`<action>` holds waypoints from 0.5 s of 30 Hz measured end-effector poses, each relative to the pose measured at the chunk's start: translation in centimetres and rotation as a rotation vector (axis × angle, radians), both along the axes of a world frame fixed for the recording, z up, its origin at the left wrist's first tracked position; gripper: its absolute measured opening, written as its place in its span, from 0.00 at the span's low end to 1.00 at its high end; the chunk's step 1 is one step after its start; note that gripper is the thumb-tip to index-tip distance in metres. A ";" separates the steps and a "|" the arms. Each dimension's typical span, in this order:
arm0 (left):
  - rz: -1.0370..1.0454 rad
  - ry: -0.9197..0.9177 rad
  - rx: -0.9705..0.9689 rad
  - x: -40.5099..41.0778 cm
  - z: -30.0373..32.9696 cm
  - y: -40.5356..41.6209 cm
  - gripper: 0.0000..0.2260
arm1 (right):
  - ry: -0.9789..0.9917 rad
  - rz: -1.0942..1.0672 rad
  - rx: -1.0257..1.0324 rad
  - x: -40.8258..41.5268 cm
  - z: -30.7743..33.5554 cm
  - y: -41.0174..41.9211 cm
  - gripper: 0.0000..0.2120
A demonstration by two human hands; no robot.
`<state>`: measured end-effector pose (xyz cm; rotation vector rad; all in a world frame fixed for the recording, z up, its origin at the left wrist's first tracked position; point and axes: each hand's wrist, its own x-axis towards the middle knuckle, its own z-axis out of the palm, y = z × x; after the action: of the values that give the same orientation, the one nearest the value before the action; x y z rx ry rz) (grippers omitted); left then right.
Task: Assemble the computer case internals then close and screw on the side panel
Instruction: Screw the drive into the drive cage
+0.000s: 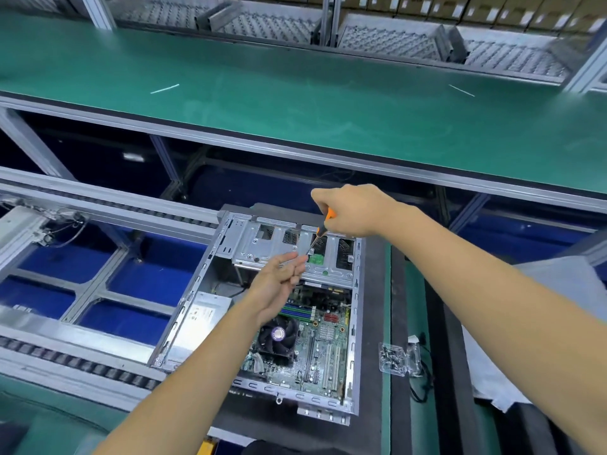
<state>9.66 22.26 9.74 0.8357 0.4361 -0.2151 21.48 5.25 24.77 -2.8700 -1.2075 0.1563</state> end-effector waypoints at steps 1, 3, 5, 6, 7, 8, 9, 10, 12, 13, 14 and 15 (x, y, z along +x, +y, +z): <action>0.002 -0.007 -0.002 -0.2 -0.1 -0.1 0.12 | 0.008 -0.003 0.001 -0.2 0.2 -0.2 0.09; 0.030 -0.006 -0.009 -0.2 -0.2 -0.2 0.09 | 0.018 -0.007 0.012 -0.5 0.7 -0.7 0.09; 0.049 -0.006 -0.010 -0.2 -0.3 -0.2 0.08 | 0.017 -0.002 0.024 -0.8 1.1 -1.1 0.08; 0.049 -0.002 0.006 -0.2 -0.4 -0.3 0.08 | 0.021 -0.003 0.033 -1.0 1.3 -1.2 0.08; 0.048 0.006 0.027 -0.3 -0.4 -0.4 0.08 | 0.032 -0.009 0.046 -1.2 1.5 -1.4 0.08; 0.046 0.016 0.047 -0.3 -0.4 -0.7 0.09 | 0.050 -0.019 0.062 -1.4 1.7 -1.5 0.08; 0.042 0.022 0.057 -0.4 -0.4 -0.9 0.09 | 0.070 -0.028 0.080 -1.6 1.8 -1.6 0.08; 0.032 0.020 0.057 -0.6 -0.3 -1.1 0.09 | 0.088 -0.035 0.098 -1.9 2.0 -1.7 0.07; 0.006 -0.004 0.035 -0.9 -0.3 -1.4 0.09 | 0.110 -0.038 0.122 -2.2 2.2 -1.9 0.08; -0.004 -0.013 0.027 -1.1 -0.3 -1.6 0.09 | 0.114 -0.036 0.128 -2.4 2.2 -1.9 0.08; -0.007 -0.018 0.027 -1.2 -0.2 -1.7 0.09 | 0.116 -0.035 0.131 -2.5 2.3 -2.0 0.08; -0.005 -0.018 0.033 -1.4 -0.2 -1.9 0.09 | 0.118 -0.035 0.134 -2.6 2.4 -2.0 0.09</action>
<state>8.30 20.36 9.53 0.8706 0.4218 -0.2050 18.89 3.25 27.14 -2.7229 -1.1025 0.2315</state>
